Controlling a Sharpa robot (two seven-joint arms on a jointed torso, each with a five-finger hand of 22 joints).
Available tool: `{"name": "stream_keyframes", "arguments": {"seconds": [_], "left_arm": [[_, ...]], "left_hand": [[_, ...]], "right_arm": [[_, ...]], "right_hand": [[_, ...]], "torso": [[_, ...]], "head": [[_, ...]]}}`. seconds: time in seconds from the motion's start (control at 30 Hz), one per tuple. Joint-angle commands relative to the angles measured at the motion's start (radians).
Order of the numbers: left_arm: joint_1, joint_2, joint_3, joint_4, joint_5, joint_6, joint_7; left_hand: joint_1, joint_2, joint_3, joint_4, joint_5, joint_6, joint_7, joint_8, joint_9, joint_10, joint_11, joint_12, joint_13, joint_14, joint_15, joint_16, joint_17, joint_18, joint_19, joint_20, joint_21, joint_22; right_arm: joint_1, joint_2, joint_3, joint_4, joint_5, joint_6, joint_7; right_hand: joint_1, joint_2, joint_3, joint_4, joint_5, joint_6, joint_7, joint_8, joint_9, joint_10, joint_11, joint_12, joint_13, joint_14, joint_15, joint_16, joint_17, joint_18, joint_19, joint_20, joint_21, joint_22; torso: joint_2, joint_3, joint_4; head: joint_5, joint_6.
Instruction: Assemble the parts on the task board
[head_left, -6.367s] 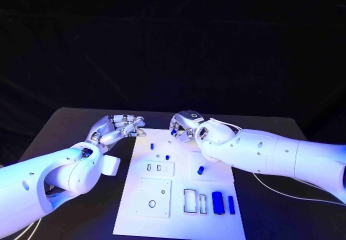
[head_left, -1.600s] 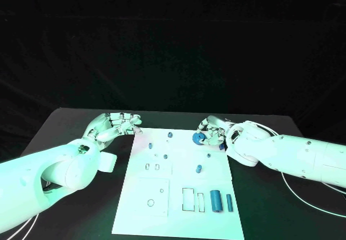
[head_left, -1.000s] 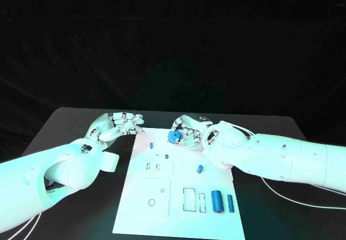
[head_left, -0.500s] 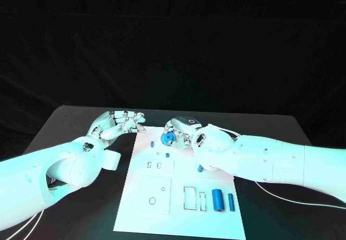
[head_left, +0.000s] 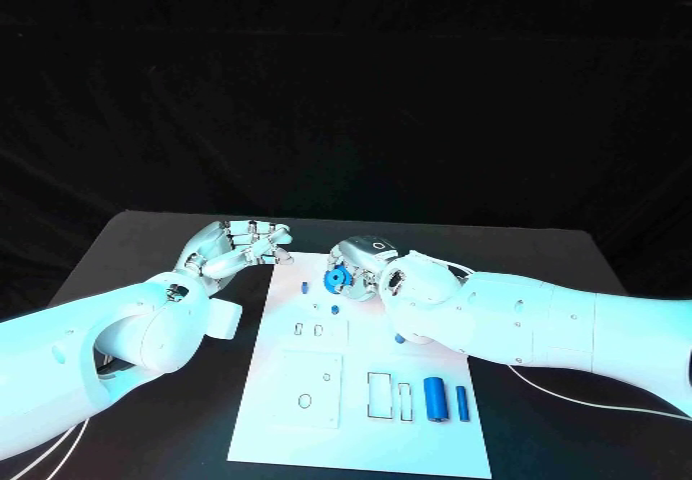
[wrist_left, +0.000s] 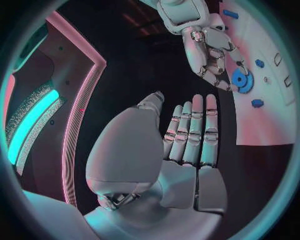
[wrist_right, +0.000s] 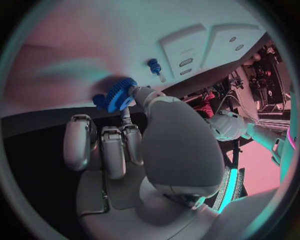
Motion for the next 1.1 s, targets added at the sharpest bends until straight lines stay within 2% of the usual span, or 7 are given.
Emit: {"name": "stream_keyframes", "arguments": {"seconds": [0.03, 0.27, 0.5, 0.57, 0.67, 0.73, 1.1], "left_arm": [[0.001, 0.002, 0.001, 0.002, -0.003, 0.007, 0.011], [0.001, 0.002, 0.001, 0.002, -0.003, 0.008, 0.009], [0.001, 0.001, 0.001, 0.001, -0.003, 0.009, 0.009], [0.001, 0.001, 0.001, 0.001, -0.003, 0.009, 0.008], [0.001, 0.001, 0.001, 0.001, -0.003, 0.010, 0.008], [0.001, 0.001, 0.001, 0.000, -0.003, 0.010, 0.008], [0.001, 0.001, 0.001, -0.001, -0.003, 0.012, 0.006]], "left_hand": [[0.008, 0.001, 0.006, -0.002, -0.001, -0.006, 0.004, 0.004, 0.001, -0.007, 0.003, -0.004, 0.001, -0.006, -0.001, 0.003, 0.001, 0.004, -0.008, -0.003, 0.006, 0.001], [0.008, 0.001, 0.006, -0.002, -0.001, -0.006, 0.004, 0.004, 0.001, -0.007, 0.003, -0.004, 0.001, -0.006, -0.001, 0.003, 0.001, 0.004, -0.008, -0.003, 0.006, 0.001], [0.008, 0.001, 0.006, -0.002, -0.001, -0.006, 0.004, 0.004, 0.001, -0.007, 0.003, -0.004, 0.001, -0.006, -0.001, 0.003, 0.001, 0.004, -0.008, -0.003, 0.006, 0.001], [0.008, 0.001, 0.006, -0.002, -0.001, -0.006, 0.004, 0.004, 0.001, -0.007, 0.003, -0.004, 0.001, -0.006, -0.001, 0.003, 0.001, 0.004, -0.008, -0.003, 0.006, 0.001], [0.008, 0.001, 0.006, -0.002, -0.001, -0.006, 0.004, 0.004, 0.001, -0.007, 0.003, -0.004, 0.001, -0.006, -0.001, 0.003, 0.001, 0.004, -0.008, -0.003, 0.006, 0.001], [0.008, 0.000, 0.006, -0.002, -0.002, -0.007, 0.004, 0.005, 0.002, -0.007, 0.003, -0.004, 0.002, -0.007, -0.001, 0.004, 0.001, 0.004, -0.008, -0.002, 0.007, 0.001], [0.008, 0.000, 0.006, -0.002, -0.002, -0.007, 0.004, 0.005, 0.002, -0.007, 0.003, -0.004, 0.002, -0.007, -0.001, 0.004, 0.001, 0.004, -0.008, -0.002, 0.007, 0.001]], "right_arm": [[-0.004, 0.002, -0.002, -0.007, -0.020, 0.044, -0.012], [-0.008, 0.002, -0.003, -0.012, -0.019, 0.054, -0.014], [-0.010, -0.005, -0.003, -0.010, -0.016, 0.040, -0.015], [-0.011, -0.006, -0.003, -0.011, -0.008, 0.036, -0.010], [-0.011, -0.005, -0.003, -0.013, 0.002, 0.031, -0.003], [-0.011, -0.005, -0.003, -0.014, 0.006, 0.028, 0.000], [-0.011, -0.012, -0.003, -0.015, 0.016, 0.029, -0.001]], "right_hand": [[0.000, 0.010, 0.006, -0.003, 0.004, 0.040, -0.011, 0.006, 0.007, 0.003, 0.000, 0.000, 0.108, 0.091, -0.009, 0.003, 0.202, -0.008, 0.006, -0.001, 0.002, 0.019], [-0.007, 0.008, 0.009, -0.005, 0.004, 0.038, -0.010, 0.004, 0.007, 0.002, 0.000, -0.001, 0.107, 0.091, -0.008, 0.003, 0.201, -0.008, 0.006, -0.001, 0.001, 0.018], [-0.013, 0.006, 0.011, -0.007, 0.003, 0.035, -0.010, 0.002, 0.006, 0.001, 0.001, -0.002, 0.105, 0.091, -0.008, 0.002, 0.200, -0.008, 0.005, -0.001, 0.000, 0.017], [-0.031, -0.002, 0.016, -0.010, 0.003, 0.012, -0.002, -0.014, 0.000, -0.007, 0.006, -0.010, 0.095, 0.090, -0.004, 0.002, 0.198, -0.007, 0.002, 0.002, -0.005, 0.014], [-0.069, -0.019, 0.014, -0.011, 0.002, -0.043, 0.018, -0.059, -0.018, -0.016, 0.025, -0.019, 0.085, 0.090, 0.011, 0.001, 0.196, -0.007, 0.000, 0.014, -0.011, 0.012], [-0.089, -0.022, 0.004, -0.007, 0.001, -0.057, 0.024, -0.074, -0.023, -0.023, 0.030, -0.024, 0.077, 0.090, 0.017, 0.001, 0.196, -0.006, -0.001, 0.019, -0.013, 0.011], [-0.115, -0.026, -0.019, 0.001, 0.001, -0.065, 0.026, -0.091, -0.029, -0.035, 0.034, -0.034, 0.065, 0.089, 0.021, 0.000, 0.192, -0.005, -0.003, 0.025, -0.018, 0.009]], "torso": [[0.000, -0.0003, 0.0006], [0.000, -0.0002, -0.0006], [0.000, 0.0003, -0.0017], [0.000, 0.0002, -0.0015], [-0.001, -0.0003, -0.0011], [-0.001, -0.0002, -0.0004], [0.000, -0.0001, -0.0014]], "head": [[0.001, -0.002], [0.002, -0.003], [0.003, -0.002], [0.003, -0.002], [0.002, -0.001], [0.001, 0.000], [0.001, 0.000]]}}
